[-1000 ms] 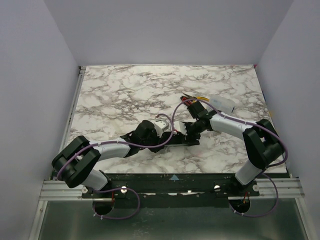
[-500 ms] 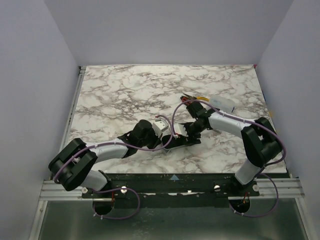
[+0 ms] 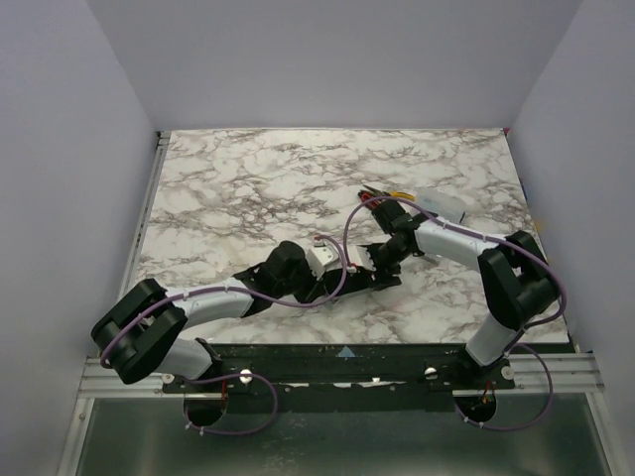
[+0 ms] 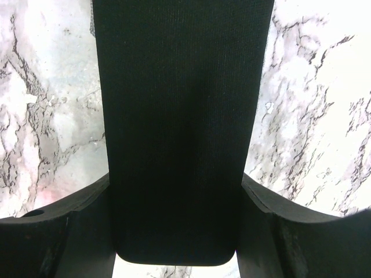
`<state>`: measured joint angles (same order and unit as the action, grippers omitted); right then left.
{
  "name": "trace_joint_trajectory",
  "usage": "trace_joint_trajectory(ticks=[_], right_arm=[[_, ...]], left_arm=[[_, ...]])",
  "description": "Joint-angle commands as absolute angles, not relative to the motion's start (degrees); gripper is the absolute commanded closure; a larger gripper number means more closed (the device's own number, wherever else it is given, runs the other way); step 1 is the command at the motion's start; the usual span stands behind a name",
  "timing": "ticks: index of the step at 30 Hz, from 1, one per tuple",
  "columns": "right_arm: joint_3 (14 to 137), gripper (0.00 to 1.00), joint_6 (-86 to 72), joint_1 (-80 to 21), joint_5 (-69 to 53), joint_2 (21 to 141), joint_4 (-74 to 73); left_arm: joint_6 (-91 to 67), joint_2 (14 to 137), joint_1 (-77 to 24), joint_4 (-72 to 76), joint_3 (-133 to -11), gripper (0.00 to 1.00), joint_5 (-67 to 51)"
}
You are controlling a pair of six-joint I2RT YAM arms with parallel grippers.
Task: Open the umbrella
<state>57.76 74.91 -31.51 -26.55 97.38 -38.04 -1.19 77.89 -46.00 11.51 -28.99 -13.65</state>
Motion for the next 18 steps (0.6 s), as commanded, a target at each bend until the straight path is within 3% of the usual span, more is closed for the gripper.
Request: trace_joint_trajectory(ticks=[1, 10, 18], right_arm=[[54.43, 1.00, 75.32, -30.34, -25.23, 98.67, -42.54], [52.73, 1.00, 76.26, -28.44, -26.76, 97.01, -41.92], [52.60, 1.00, 78.17, -28.39, -28.56, 96.35, -42.42]], left_arm=[[-0.63, 77.69, -47.28, 13.23, -29.47, 0.68, -18.37], [-4.56, 77.43, -48.26, 19.56, -26.76, 0.65, -17.76], [-4.74, 82.49, -48.25, 28.27, -25.73, 0.72, -14.25]])
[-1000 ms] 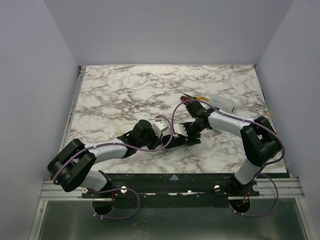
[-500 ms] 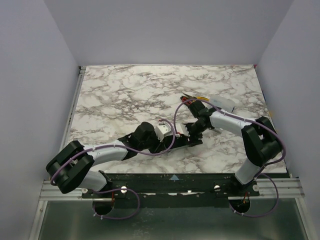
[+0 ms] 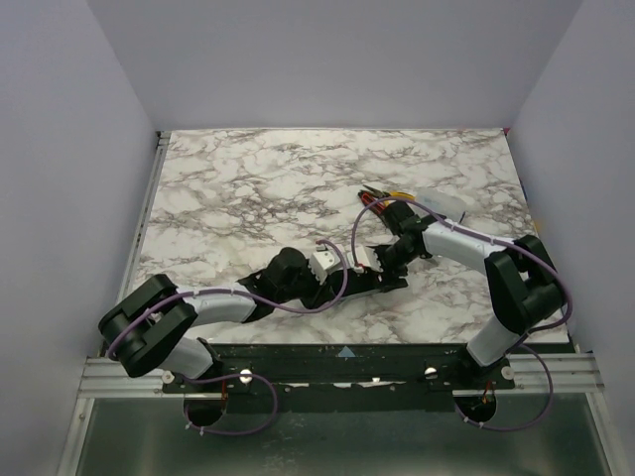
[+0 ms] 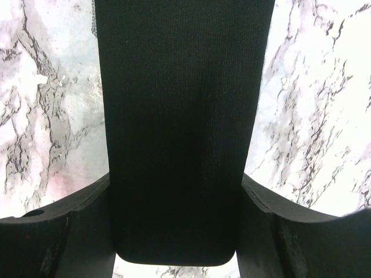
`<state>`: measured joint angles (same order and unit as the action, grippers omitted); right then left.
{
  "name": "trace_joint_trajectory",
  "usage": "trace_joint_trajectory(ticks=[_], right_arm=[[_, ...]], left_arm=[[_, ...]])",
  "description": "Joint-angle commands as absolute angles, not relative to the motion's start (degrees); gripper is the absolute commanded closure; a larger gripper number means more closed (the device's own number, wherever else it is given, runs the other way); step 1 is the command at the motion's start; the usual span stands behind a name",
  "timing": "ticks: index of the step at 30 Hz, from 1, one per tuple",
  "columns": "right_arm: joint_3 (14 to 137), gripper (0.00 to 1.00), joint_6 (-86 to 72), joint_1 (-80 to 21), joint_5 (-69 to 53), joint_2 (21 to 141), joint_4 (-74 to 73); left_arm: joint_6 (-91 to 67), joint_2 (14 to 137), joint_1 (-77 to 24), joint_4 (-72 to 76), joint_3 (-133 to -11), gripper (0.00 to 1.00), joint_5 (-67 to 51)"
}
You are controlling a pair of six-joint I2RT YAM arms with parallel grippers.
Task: Open the umbrella
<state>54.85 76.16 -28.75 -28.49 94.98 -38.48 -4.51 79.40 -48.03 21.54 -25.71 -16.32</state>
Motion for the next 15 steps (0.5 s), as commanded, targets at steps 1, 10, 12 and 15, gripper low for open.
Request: trace_joint_trajectory(ticks=[1, 10, 12, 15], right_arm=[[52.80, 1.00, 78.11, -28.34, -28.74, 96.57, -42.67], [53.44, 1.00, 77.38, -28.31, -29.53, 96.90, -43.51], [53.68, 1.00, 76.48, -28.37, -29.70, 97.36, -43.51], [54.49, 1.00, 75.03, -28.34, -30.13, 98.10, -43.95]], left_arm=[[-4.77, 83.03, -48.25, 28.76, -26.04, 0.73, -13.96], [-5.29, 84.31, -49.22, 30.41, -25.09, 0.67, -12.92], [-6.57, 84.86, -49.22, 29.79, -26.29, 0.68, -12.86], [-10.05, 85.37, -49.30, 28.57, -27.67, 0.65, -12.60]])
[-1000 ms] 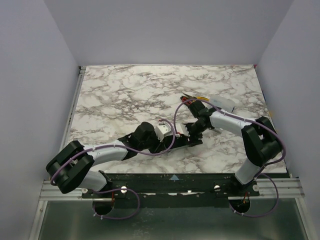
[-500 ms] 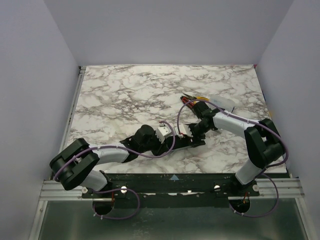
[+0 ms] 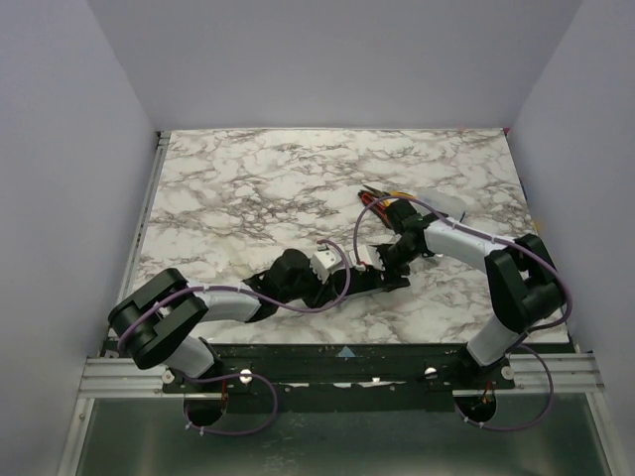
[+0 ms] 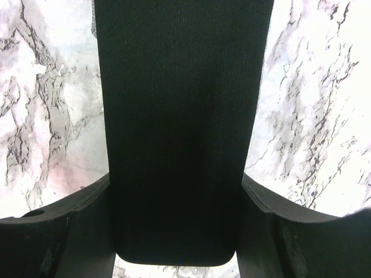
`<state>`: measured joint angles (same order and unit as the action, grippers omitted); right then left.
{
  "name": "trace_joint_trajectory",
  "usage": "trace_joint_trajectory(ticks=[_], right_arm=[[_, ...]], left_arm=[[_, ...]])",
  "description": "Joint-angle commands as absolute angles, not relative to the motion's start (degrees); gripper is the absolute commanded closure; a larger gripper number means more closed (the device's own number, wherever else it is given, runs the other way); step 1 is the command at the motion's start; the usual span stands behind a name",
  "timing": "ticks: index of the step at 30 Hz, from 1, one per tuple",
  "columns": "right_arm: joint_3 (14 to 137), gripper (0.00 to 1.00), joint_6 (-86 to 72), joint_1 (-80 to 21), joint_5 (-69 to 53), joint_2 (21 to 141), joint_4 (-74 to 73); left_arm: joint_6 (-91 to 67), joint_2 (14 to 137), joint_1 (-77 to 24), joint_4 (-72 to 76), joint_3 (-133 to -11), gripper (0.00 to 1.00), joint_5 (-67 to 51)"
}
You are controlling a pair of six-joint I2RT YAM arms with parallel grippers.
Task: Open the umbrella
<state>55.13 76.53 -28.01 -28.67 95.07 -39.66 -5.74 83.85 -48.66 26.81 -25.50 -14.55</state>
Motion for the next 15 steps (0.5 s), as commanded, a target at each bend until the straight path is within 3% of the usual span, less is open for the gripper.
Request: trace_joint_trajectory(ticks=[1, 11, 15], right_arm=[[54.37, 1.00, 74.78, -28.39, -30.24, 97.96, -43.87], [52.94, 1.00, 76.15, -28.39, -30.06, 96.78, -44.09], [52.91, 1.00, 77.73, -28.37, -29.79, 96.95, -44.72]], left_arm=[[-11.18, 85.41, -49.31, 28.57, -27.83, 0.65, -12.25], [-13.16, 84.47, -47.57, 28.98, -28.44, 1.00, -10.93], [-12.33, 84.32, -45.45, 29.08, -30.19, 1.00, -10.89]])
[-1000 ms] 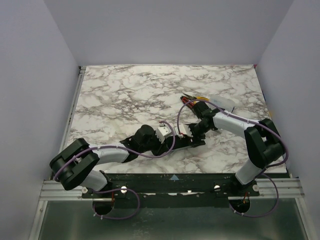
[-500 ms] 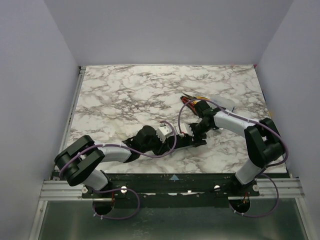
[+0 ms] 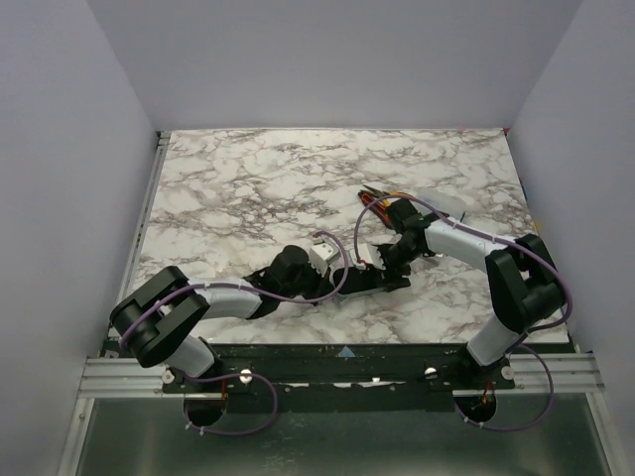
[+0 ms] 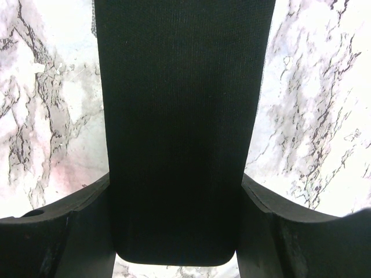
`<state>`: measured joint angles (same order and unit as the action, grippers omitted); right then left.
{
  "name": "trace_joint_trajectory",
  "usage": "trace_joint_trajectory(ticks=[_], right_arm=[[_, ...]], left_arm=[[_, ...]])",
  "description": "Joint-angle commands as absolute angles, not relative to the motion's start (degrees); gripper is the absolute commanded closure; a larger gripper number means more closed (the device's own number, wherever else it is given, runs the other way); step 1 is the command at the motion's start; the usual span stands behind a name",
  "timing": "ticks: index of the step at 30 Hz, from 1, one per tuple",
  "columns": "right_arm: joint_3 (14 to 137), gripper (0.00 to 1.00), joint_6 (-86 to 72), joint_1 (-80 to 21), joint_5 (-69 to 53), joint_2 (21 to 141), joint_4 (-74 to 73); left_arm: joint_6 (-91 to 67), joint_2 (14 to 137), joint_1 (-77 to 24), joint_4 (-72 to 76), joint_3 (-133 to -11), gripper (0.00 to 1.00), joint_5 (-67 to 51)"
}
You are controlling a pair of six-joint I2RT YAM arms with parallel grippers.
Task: Open the umbrella
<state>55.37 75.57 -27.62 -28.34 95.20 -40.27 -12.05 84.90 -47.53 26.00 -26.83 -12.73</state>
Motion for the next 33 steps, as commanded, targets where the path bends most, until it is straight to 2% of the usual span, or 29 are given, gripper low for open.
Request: trace_joint_trajectory(ticks=[1, 9, 16, 26, 28, 31, 33], right_arm=[[52.91, 1.00, 77.95, -28.38, -29.79, 96.97, -44.70], [53.28, 1.00, 79.97, -28.38, -29.80, 96.61, -44.67], [54.90, 0.98, 85.67, -28.38, -28.79, 97.11, -43.51], [56.41, 0.97, 112.61, -28.45, -28.78, 97.80, -47.18], [57.37, 0.95, 116.29, -28.47, -29.40, 98.49, -48.55], [58.84, 0.79, 117.57, -28.43, -30.36, 99.31, -47.93], [59.91, 0.74, 114.73, -28.32, -31.57, 99.25, -45.40]], left_arm=[[-12.17, 84.69, -44.79, 29.04, -30.78, 1.00, -11.22], [-10.10, 85.72, -42.46, 30.20, -30.87, 1.00, -11.39], [-8.67, 85.42, -42.53, 31.31, -30.51, 1.00, -17.09], [-7.87, 82.86, -42.57, 30.06, -26.47, 1.00, -14.74], [-8.08, 82.38, -42.54, 30.19, -25.98, 1.00, -15.53], [-8.10, 81.43, -42.78, 29.94, -25.33, 1.00, -16.45], [-8.17, 81.25, -42.88, 29.63, -24.99, 1.00, -16.96]])
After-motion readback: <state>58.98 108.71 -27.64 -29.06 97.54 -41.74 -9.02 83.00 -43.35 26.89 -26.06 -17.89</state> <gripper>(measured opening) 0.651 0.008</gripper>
